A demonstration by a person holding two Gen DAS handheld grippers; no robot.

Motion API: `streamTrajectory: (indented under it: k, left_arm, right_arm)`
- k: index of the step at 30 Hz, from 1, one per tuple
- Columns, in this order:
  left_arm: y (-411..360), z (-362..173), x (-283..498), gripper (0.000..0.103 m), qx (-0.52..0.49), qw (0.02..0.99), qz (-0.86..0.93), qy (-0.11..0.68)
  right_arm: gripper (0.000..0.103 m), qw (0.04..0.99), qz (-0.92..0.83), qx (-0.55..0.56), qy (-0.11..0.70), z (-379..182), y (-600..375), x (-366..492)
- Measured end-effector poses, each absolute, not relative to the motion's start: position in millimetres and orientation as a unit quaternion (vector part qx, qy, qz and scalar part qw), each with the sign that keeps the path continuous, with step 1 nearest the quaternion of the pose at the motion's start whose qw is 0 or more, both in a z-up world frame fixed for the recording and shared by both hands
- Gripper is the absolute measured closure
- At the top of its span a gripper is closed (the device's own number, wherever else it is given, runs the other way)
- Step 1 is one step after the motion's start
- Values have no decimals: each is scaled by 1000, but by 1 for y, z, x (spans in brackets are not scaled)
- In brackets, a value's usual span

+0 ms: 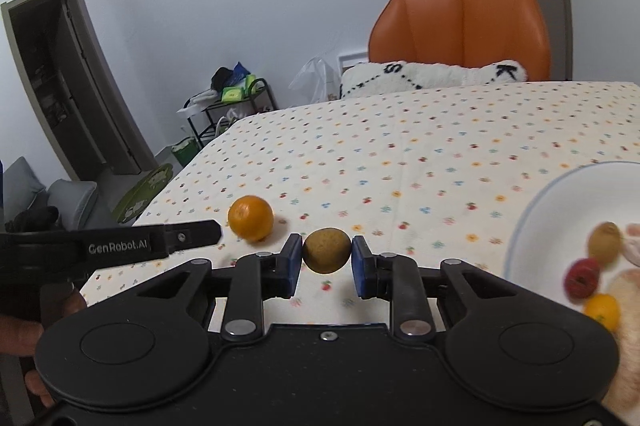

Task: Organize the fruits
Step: 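Carry the orange with the left tool while the right tool carries the kiwi toward the plate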

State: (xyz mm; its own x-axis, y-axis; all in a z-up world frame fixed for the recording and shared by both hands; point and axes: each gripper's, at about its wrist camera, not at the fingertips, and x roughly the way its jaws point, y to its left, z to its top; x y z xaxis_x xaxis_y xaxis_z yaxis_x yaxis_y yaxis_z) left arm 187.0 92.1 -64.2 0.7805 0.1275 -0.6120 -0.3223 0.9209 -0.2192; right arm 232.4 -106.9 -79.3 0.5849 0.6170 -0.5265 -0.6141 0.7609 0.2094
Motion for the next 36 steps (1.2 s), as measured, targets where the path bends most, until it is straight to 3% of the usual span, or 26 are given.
streamTrajectory:
  k: [3,4,5,7,20,24,26,27,36]
  left_arm:
    - [90,-63,188,63,-149,929,122,315]
    - [90,-63,189,51,-149,929,122,315]
    - [90,-63,189,46,-148,931,124,310]
    - [89,-63,192,44,-145,933,126,304]
    - [85,-76,223,45,-128,933,138,307]
    - [84,-84,230,50,-127,932,135,311]
    - [84,-87,232,66,-129,931,136,312]
    - [83,-88,232,68,-127,932,137,311]
    - [69,-75,224,68,-119,939,108,302]
  right_arm:
    - [78,893,340,11,295,-80,-115,231]
    - [78,893,339,12,295,-80,-116,231]
    - [78,894,339,13,294,-79,-117,230]
    - [78,895,338,14,292,-79,-119,231]
    - [78,902,325,22,282,-75,-134,238]
    - [78,902,324,22,283,-76,-135,241]
    - [78,903,323,22,284,-76,-136,243]
    - [78,903,321,21,284,-76,-136,243]
    - [78,910,309,29,276,-71,-144,240]
